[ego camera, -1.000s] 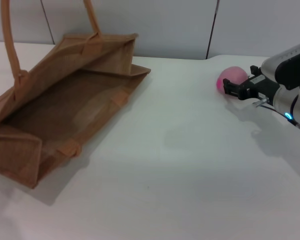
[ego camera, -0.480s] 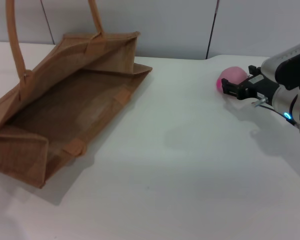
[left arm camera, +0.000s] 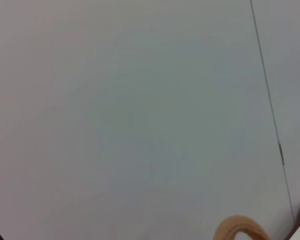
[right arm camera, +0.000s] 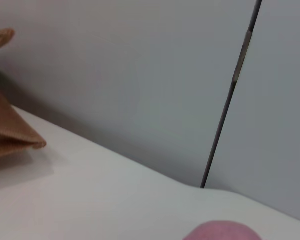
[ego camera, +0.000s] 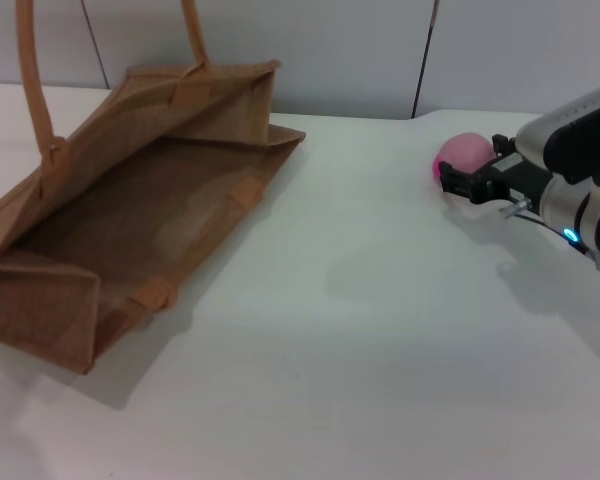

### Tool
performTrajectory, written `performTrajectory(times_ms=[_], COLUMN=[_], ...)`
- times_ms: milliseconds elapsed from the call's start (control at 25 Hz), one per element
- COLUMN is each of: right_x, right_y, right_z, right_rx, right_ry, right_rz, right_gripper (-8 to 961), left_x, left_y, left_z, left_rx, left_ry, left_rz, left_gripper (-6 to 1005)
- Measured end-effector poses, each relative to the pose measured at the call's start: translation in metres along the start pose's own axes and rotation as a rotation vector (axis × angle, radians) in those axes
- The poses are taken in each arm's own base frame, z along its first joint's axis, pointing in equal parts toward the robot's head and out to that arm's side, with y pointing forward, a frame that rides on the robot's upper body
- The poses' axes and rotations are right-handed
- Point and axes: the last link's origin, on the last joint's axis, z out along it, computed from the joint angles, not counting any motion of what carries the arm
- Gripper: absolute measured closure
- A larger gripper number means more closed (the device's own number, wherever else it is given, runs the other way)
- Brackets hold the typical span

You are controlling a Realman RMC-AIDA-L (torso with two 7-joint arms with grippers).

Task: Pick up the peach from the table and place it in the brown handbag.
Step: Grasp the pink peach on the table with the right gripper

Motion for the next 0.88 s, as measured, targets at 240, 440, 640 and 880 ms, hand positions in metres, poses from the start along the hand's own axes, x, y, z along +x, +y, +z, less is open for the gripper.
performTrajectory(times_ms=[240, 440, 640, 880], right_x=[0.0059, 0.0069, 0.0045, 0.0012], right_y=[-0.0024, -0.0034, -0.0032, -0.0026], right_z=[0.0008, 0.0006, 0.0014, 0.0026], right_rx=[0.011, 0.013, 0.012, 0.01], right_ry=[0.026, 0.029, 0.026, 0.021], right_rz=[-0.007, -0.008, -0.014, -0.025], right_gripper=[83, 84, 84, 86], left_x=[0.0024, 0.0039, 0.0053, 0.007], left_y=[0.0004, 0.0005, 0.0028, 0.0031], left_z=[0.0007, 0.0013, 0.0036, 0.0043], left_rx=[-0.002, -0.003, -0.014, -0.014], left_ry=[0.005, 0.008, 0.004, 0.004], left_rz=[0.003, 0.005, 0.016, 0.015], left_gripper=[891, 891, 891, 893])
